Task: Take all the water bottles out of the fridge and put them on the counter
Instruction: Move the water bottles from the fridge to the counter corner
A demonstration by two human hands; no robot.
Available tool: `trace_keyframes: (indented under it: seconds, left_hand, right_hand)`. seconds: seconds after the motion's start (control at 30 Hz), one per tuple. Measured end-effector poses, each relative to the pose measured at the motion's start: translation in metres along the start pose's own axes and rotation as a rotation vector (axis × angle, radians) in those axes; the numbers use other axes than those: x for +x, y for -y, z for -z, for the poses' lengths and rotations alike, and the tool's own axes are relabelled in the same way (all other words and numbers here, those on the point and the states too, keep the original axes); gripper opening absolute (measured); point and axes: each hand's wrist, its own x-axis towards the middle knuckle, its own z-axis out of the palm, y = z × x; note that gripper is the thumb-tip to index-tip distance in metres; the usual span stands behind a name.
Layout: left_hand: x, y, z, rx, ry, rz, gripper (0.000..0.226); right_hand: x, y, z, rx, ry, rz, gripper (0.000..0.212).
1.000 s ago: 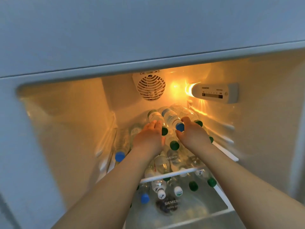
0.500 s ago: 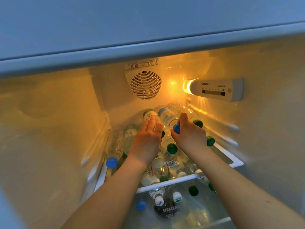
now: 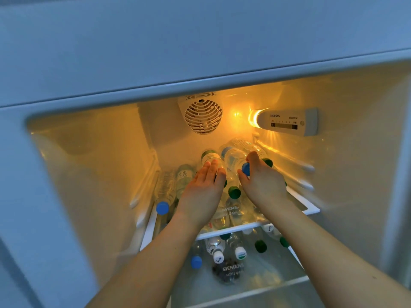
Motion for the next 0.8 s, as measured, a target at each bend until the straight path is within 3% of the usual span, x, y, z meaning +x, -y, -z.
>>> trace_keyframes:
  seconds: [0.6,0.8]
  left_hand:
    - [-0.053,-0.01,0.109,-0.076,-0.1,-0.042,0.039]
    - [-0.086,-0.02,0.161,-0.126,-0.099,0.022,0.035]
  right_hand:
    - [-0.051,0.024,0.091,0.043,-0.084,0.095,0.02]
    - [-0.085,0.04,0.133,-0.007,-0.06,0.099,0.022]
